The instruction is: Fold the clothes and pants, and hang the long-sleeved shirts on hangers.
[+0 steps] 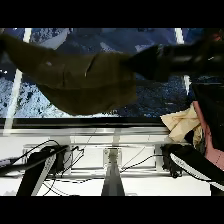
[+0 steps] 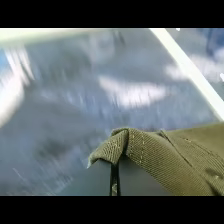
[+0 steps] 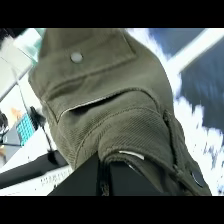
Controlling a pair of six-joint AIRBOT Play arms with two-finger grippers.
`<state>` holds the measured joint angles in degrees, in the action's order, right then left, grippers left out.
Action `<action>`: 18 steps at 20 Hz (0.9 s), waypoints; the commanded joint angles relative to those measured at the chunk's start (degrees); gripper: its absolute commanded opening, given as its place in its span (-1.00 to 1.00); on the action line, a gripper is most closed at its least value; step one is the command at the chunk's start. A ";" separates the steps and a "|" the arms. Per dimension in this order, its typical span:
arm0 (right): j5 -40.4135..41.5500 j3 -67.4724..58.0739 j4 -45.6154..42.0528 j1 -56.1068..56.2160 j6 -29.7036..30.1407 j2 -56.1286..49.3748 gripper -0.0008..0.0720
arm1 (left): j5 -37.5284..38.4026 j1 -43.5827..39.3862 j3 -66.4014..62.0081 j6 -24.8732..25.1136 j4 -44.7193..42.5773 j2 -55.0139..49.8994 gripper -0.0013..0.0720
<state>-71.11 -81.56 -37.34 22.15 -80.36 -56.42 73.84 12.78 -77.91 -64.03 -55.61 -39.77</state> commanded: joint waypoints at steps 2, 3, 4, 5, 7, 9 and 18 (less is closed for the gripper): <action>17.35 13.03 -9.09 4.66 -7.15 -2.60 -0.91 | -16.02 -0.76 19.76 0.20 7.87 -6.54 -0.95; 22.29 14.93 -11.23 4.55 -7.43 -4.46 -0.91 | -21.42 -2.36 22.58 2.47 9.38 -10.01 -0.95; 25.90 16.26 -12.92 3.87 -8.02 -7.06 -0.90 | -24.79 -4.61 23.85 4.00 9.05 -13.88 -0.95; 27.34 16.81 -13.66 2.69 -9.14 -9.86 -0.90 | -25.35 -7.13 23.96 4.04 8.04 -18.58 -0.95; 26.40 16.81 -14.01 -0.85 -9.40 -15.34 -0.91 | -23.71 -11.34 23.96 4.02 7.63 -25.83 -0.95; 20.92 16.81 -14.27 -5.77 -8.83 -18.14 -0.90 | -20.22 -13.81 23.96 4.02 6.91 -29.88 -0.95; -4.00 29.51 -24.41 -13.79 -1.60 -18.69 -0.90 | -11.17 -21.46 32.41 -5.01 -0.96 -30.77 -0.94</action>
<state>-70.61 -58.43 -59.57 9.34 -84.09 -74.78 62.81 -5.21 -49.65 -66.89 -55.09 -69.97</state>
